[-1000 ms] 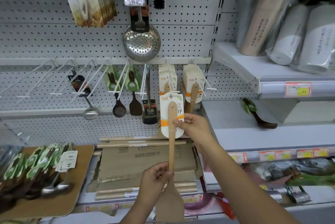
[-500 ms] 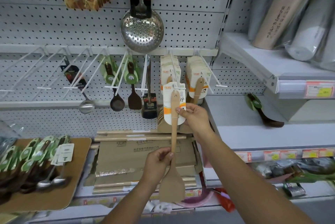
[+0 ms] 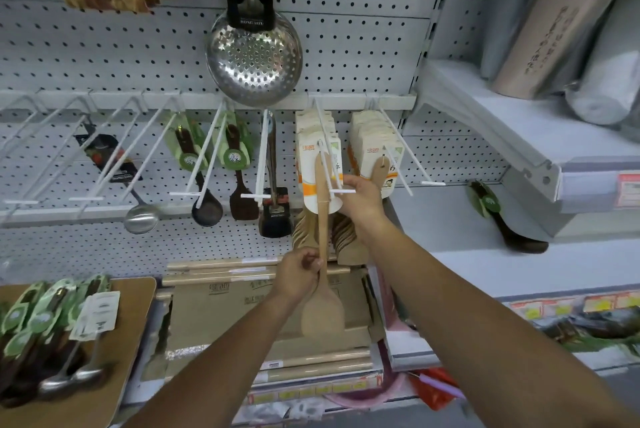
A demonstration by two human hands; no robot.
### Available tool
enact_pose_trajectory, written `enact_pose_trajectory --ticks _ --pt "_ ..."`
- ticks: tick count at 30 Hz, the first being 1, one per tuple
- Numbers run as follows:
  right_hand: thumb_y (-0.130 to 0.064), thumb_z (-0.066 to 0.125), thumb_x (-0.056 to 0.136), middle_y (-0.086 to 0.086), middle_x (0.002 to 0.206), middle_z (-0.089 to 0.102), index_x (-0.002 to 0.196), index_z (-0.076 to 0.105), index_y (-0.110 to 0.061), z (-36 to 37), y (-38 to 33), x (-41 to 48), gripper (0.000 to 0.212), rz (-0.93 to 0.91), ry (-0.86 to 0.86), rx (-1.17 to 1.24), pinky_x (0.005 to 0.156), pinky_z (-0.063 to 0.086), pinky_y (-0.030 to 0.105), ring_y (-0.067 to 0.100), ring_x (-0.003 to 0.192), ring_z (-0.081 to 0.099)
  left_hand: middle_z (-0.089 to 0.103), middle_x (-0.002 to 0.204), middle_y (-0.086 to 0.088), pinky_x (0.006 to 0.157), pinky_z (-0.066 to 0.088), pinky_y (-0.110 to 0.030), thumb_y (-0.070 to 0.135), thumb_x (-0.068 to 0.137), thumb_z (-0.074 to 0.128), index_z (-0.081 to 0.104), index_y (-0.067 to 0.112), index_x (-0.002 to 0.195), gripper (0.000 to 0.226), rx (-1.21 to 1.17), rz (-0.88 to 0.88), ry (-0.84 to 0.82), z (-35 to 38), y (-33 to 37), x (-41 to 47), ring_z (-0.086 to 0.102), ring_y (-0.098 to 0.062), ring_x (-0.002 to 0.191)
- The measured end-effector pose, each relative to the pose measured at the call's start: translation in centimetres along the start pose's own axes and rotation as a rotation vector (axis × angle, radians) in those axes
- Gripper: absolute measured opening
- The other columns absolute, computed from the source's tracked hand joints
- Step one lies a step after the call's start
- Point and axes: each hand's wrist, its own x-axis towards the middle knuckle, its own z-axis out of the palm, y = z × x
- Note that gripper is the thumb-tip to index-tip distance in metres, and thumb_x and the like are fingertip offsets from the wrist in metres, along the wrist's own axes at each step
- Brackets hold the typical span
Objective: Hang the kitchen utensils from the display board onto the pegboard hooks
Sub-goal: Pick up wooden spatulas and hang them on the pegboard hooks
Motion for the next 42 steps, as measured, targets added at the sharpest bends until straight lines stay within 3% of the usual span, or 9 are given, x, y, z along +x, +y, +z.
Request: enact_pose_trajectory --ticks 6,11,14,19,23,26,31,37,42 --pt "-0.014 0.076 0.087 0.003 0.089 0.076 0.091 0.075 -0.014 0.2 0.4 1.0 0.004 -0.001 -0.018 -0.086 0.095 0.055 0.046 0.022 0.092 0.071 0.074 0.092 -0.003 0.091 0.055 -0.043 0.006 0.089 0.066 0.072 0.018 0.090 0.014 0.120 -0.026 -0.001 -0.7 0.1 2.3 0.069 -0.022 0.092" --pt "-0.024 0.077 0.086 0.015 0.097 0.075 0.084 0.072 -0.016 0.1 2.0 0.1 0.010 0.078 0.010 -0.112 0.090 0.057 0.051 0.035 0.097 0.072 0.074 0.097 -0.002 0.089 0.053 -0.031 0.008 0.088 0.065 0.074 0.014 0.101 0.017 0.266 0.008 -0.008 -1.4 -0.1 2.9 0.068 -0.019 0.095" --pt "-0.042 0.073 0.087 0.002 0.087 0.074 0.094 0.076 -0.010 -0.2 3.7 -1.4 0.033 0.060 -0.033 -0.361 0.089 0.057 0.046 0.021 0.087 0.070 0.073 0.101 -0.001 0.095 0.052 -0.035 0.002 0.088 0.063 0.072 0.013 0.108 0.024 0.281 0.043 -0.035 -2.2 -0.2 2.7 0.066 -0.018 0.097" --pt "-0.055 0.059 0.091 -0.004 0.105 0.073 0.112 0.072 -0.021 -0.1 5.7 -4.2 0.042 0.027 -0.156 -0.723 0.092 0.053 0.039 0.016 0.102 0.066 0.071 0.115 -0.004 0.092 0.052 -0.031 0.027 0.094 0.061 0.066 0.014 0.123 0.032 0.495 0.128 -0.030 -4.5 0.0 0.2 0.066 -0.017 0.103" --pt "-0.059 0.050 0.093 0.000 0.115 0.068 0.123 0.063 -0.022 1.6 5.8 -6.5 0.049 -0.155 -0.306 -1.022 0.091 0.054 0.040 0.019 0.106 0.064 0.059 0.134 -0.004 0.098 0.047 -0.035 0.047 0.096 0.049 0.056 0.015 0.134 0.049 0.898 0.225 -0.024 -7.9 0.1 -2.9 0.055 -0.021 0.121" --pt "-0.069 0.043 0.090 0.007 0.131 0.062 0.137 0.053 -0.021 4.6 5.1 -8.1 0.068 -0.373 -0.402 -1.238 0.096 0.051 0.043 0.027 0.117 0.060 0.053 0.140 -0.007 0.107 0.039 -0.037 0.057 0.095 0.043 0.047 0.013 0.140 0.063 1.109 0.239 0.024 -11.6 0.4 -5.9 0.049 -0.024 0.127" --pt "-0.090 0.012 0.079 0.007 0.152 0.045 0.151 0.034 -0.018 11.5 3.5 -11.8 0.104 -0.696 -0.623 -1.348 0.112 0.039 0.042 0.028 0.136 0.045 0.055 0.131 -0.006 0.102 0.040 -0.038 0.064 0.092 0.040 0.050 0.014 0.130 0.063 1.267 0.114 0.174 -20.3 0.5 -12.7 0.050 -0.025 0.121" --pt "-0.070 0.042 0.092 0.006 0.156 0.040 0.153 0.031 -0.017 20.5 2.4 -19.3 0.081 -0.938 -0.867 -1.290 0.117 0.029 0.038 0.026 0.141 0.038 0.053 0.136 -0.008 0.102 0.041 -0.039 0.067 0.090 0.039 0.045 0.017 0.139 0.071 1.290 -0.131 0.397 -29.6 0.6 -24.3 0.051 -0.027 0.124" --pt "-0.077 0.034 0.086 0.004 0.152 0.044 0.150 0.034 -0.021 28.6 2.3 -26.7 0.085 -1.099 -1.022 -1.237 0.115 0.032 0.040 0.026 0.136 0.044 0.060 0.123 -0.005 0.089 0.051 -0.040 0.078 0.080 0.033 0.054 0.024 0.124 0.073 1.249 -0.338 0.510 -35.6 -0.8 -33.7 0.058 -0.027 0.112"
